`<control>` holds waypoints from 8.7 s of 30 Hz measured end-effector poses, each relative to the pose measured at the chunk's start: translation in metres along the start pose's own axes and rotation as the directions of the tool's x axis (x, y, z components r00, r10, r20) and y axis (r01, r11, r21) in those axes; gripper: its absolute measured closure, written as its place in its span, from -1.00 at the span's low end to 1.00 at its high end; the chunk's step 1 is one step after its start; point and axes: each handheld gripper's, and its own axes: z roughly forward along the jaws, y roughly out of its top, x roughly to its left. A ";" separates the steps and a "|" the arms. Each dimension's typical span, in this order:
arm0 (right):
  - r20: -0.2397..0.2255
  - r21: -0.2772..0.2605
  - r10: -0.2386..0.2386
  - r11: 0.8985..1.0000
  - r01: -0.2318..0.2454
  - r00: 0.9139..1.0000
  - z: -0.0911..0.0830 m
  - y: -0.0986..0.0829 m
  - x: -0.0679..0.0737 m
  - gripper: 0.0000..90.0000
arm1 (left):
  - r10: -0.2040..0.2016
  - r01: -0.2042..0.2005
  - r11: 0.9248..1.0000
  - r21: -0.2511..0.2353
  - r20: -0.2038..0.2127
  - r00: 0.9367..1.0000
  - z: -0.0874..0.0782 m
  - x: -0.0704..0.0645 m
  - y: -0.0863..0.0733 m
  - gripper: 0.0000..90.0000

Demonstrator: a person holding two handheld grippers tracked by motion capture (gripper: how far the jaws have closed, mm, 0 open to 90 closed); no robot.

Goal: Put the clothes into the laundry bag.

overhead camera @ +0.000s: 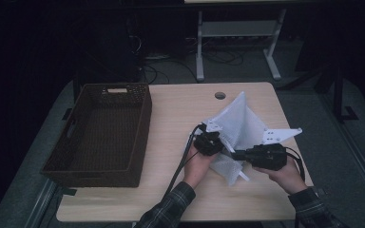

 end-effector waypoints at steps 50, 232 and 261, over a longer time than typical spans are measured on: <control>0.033 0.013 0.011 1.000 -0.011 0.999 0.000 -0.006 -0.007 0.96 | 0.051 -0.052 0.983 0.174 0.010 0.999 -0.035 0.019 -0.052 0.75; 0.255 0.208 0.019 0.975 -0.074 0.967 -0.014 -0.054 -0.039 0.51 | -0.014 0.026 0.975 0.221 -0.059 0.998 -0.116 0.043 -0.081 0.71; 0.028 0.375 -0.138 0.919 0.118 0.990 0.079 -0.051 0.005 1.00 | 0.092 -0.109 0.976 0.187 0.098 0.991 -0.086 0.007 -0.042 0.97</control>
